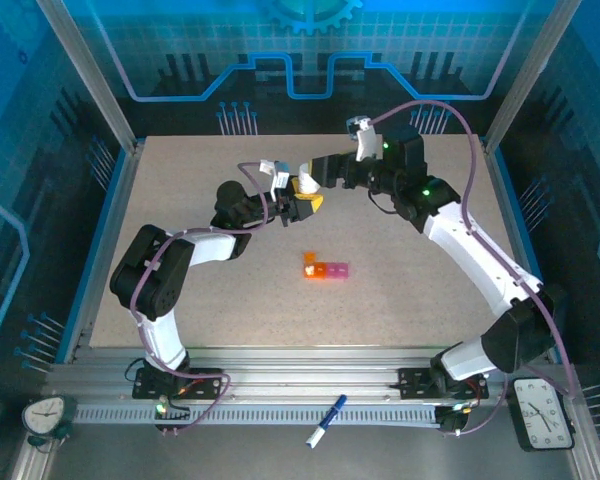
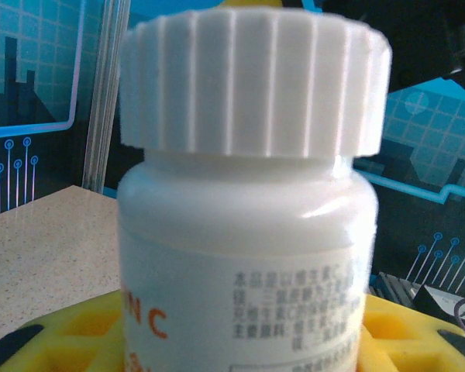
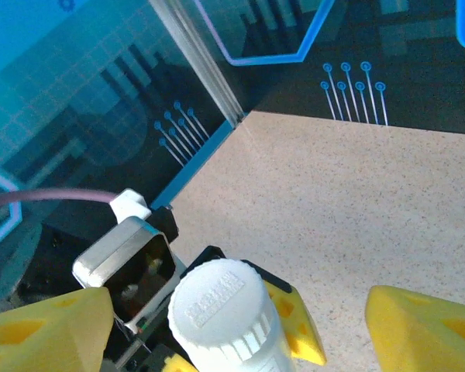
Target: Sort the pills into containers
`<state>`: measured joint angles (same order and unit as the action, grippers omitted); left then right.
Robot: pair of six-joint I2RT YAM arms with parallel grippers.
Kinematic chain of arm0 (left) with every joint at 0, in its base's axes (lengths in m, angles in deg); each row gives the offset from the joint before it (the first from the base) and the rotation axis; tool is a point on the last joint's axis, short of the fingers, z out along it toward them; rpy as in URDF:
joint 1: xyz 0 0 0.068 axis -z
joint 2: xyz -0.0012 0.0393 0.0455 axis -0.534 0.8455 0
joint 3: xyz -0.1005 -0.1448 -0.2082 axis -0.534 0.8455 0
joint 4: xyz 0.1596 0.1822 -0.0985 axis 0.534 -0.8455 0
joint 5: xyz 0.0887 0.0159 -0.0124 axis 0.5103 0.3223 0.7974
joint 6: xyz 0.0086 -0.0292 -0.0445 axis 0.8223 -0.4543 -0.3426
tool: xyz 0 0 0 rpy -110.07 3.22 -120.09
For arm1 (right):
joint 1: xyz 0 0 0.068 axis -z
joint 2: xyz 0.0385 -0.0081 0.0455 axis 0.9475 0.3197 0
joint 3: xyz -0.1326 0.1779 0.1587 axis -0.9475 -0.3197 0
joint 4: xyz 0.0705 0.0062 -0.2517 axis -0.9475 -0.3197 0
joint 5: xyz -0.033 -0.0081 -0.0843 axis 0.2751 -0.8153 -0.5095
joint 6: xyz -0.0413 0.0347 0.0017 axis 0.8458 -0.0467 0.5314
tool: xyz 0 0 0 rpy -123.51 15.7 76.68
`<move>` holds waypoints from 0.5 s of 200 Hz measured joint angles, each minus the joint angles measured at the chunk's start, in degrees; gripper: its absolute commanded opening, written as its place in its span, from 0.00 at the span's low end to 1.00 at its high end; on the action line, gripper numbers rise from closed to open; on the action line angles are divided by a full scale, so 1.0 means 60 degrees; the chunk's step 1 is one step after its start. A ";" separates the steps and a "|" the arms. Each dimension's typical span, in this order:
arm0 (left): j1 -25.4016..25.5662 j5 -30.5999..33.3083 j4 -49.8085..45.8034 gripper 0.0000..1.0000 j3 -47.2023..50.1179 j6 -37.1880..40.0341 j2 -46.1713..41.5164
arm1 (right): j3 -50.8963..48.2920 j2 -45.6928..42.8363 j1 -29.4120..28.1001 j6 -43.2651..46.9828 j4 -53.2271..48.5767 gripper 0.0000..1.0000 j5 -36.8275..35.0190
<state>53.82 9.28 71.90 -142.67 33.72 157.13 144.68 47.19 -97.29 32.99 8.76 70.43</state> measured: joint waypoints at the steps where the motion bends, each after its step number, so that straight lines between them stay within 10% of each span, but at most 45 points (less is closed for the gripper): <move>1: 0.0000 0.0000 0.0000 0.00 0.0000 0.0000 0.0000 | 0.0015 0.0011 0.0004 0.0022 -0.0007 0.87 0.0015; 100: 0.0004 0.0000 -0.0007 0.00 0.0000 0.0000 0.0000 | 0.0834 0.1118 -0.0062 0.1038 -0.0831 0.78 0.0998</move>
<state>53.84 9.28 71.86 -142.67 33.72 157.13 149.69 53.90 -97.66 39.22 3.78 76.42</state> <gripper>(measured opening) 0.454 0.791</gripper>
